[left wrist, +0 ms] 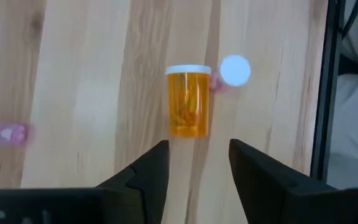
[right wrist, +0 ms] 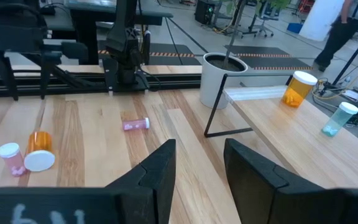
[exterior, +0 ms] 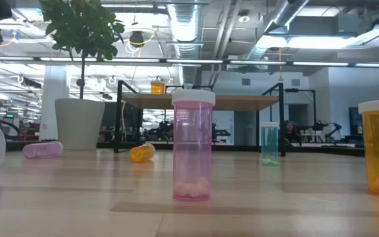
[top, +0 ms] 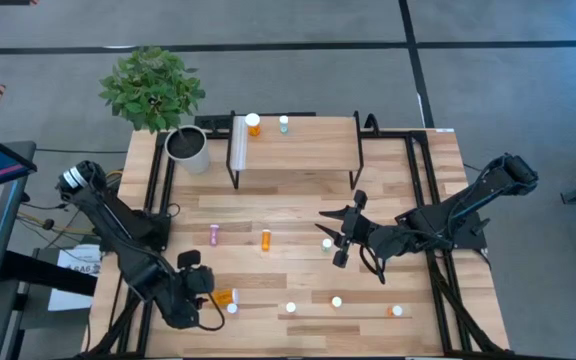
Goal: Pick and place medicine bottles onto shelf by color
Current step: Put the large orange pill bottle on the shelf aligned with the other large orange pill bottle
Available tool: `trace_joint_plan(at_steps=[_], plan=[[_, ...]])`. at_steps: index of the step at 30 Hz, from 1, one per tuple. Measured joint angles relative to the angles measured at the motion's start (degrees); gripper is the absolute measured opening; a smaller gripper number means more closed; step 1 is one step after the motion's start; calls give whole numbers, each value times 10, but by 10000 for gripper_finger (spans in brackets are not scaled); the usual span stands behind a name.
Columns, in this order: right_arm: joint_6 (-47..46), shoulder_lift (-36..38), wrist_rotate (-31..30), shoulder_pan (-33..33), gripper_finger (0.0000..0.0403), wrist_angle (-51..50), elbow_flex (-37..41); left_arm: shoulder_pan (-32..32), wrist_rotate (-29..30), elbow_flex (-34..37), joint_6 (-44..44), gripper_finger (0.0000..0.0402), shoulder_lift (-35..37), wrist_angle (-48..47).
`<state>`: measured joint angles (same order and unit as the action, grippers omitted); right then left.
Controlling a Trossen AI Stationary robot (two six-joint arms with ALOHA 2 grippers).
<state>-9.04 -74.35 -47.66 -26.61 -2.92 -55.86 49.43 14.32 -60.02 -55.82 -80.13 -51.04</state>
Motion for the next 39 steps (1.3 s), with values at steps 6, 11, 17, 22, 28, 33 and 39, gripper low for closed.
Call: trace_joint_plan(at_steps=[6,11,17,22,28,33,39], plan=[[-1,0,0,0,158,1,0,-20,-2,11,32,219,-45,24],[-1,0,0,0,158,1,0,-32,-14,11,56,272,-94,37],[-1,0,0,0,158,1,0,-38,-30,11,72,289,-132,63],[-1,0,1,0,158,0,0,-49,-37,42,74,290,-133,113],[-1,0,2,0,158,0,0,-61,-66,89,74,285,-132,167],[0,0,2,0,158,0,0,-61,-65,95,73,261,-131,171],[0,0,2,0,158,0,0,-61,-62,95,73,198,-131,170]])
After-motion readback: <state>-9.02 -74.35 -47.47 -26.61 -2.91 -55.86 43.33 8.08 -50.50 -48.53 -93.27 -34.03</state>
